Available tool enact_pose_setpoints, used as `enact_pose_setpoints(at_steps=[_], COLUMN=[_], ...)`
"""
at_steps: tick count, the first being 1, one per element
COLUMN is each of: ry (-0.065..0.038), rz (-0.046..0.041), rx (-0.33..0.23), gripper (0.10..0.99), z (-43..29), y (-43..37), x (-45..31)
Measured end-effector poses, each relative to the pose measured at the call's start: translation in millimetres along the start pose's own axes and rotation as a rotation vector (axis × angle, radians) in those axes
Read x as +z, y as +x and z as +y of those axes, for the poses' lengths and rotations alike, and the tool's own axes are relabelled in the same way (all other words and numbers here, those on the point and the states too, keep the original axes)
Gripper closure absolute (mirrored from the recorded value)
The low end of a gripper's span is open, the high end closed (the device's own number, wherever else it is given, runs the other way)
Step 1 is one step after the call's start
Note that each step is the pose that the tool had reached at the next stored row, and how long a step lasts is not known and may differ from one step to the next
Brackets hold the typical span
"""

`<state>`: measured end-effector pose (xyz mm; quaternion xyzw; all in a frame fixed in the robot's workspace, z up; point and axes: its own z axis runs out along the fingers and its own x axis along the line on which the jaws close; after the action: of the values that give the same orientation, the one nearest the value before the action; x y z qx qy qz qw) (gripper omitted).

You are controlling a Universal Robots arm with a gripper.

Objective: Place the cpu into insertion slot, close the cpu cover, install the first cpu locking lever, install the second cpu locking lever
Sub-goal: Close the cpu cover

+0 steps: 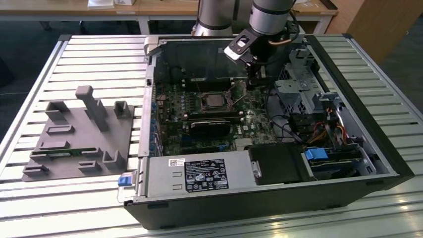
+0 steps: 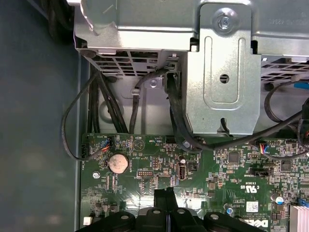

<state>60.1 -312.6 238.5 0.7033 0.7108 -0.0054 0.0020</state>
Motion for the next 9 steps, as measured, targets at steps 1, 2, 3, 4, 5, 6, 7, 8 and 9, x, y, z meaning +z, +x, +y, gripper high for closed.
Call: enact_pose_setpoints(at_steps=[1,2,3,4,5,6,7,8,9], ry=[0.0,0.0,0.0,0.0,0.0,0.0,0.0,0.0,0.0], rz=[0.0,-0.0001,0.0,-0.0001,-0.0002,-0.0003,-0.0001,-0.0001,-0.0001], rx=[0.0,0.0,0.0,0.0,0.0,0.0,0.0,0.0,0.0], gripper=[0.98,0.98,0.98,0.98,0.98,0.98,0.98,0.98,0.98], z=[-0.5,-0.8,-0.8,-0.8,-0.8,-0.8,-0.8,-0.8,-0.8], y=[0.0,0.0,0.0,0.1,0.0,0.0,0.0,0.0,0.0], x=[0.0,0.0,0.0,-0.2,-0.5,-0.9,-1.2,-1.6,-1.9])
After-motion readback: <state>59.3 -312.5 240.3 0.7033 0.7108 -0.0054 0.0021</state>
